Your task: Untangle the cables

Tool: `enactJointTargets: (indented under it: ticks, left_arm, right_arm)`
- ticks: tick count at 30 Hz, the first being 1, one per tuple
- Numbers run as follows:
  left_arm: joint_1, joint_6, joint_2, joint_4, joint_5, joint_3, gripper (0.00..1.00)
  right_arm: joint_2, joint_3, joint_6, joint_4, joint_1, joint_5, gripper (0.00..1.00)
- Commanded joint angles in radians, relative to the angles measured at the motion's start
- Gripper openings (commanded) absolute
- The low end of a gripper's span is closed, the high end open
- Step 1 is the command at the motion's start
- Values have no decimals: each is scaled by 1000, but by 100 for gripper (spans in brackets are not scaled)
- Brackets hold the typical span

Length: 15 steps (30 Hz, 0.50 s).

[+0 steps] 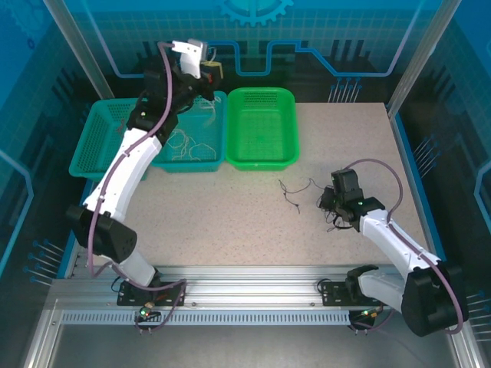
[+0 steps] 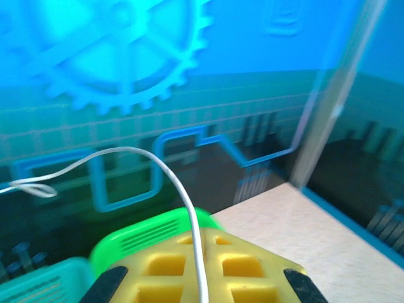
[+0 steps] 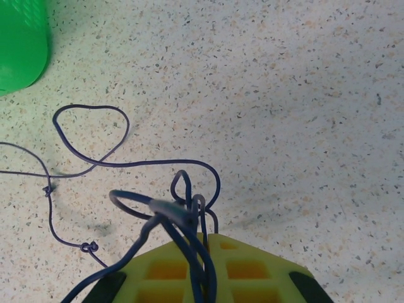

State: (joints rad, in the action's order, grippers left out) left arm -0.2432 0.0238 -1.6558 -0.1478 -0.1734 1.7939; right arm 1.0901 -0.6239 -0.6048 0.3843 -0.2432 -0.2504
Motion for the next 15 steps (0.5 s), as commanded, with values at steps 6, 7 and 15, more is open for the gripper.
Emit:
enactJointTargets:
  ticks: [6, 7, 15]
  left_arm:
    - [147, 50, -183, -41, 45, 41, 1]
    - [161, 59, -204, -42, 47, 44, 8]
    - [214, 161, -242, -47, -20, 86, 60]
  right_arm:
    - [-29, -39, -20, 67, 26, 15, 1]
    - [-26, -44, -20, 76, 27, 20, 1]
    - [-48, -71, -8, 64, 35, 136, 2]
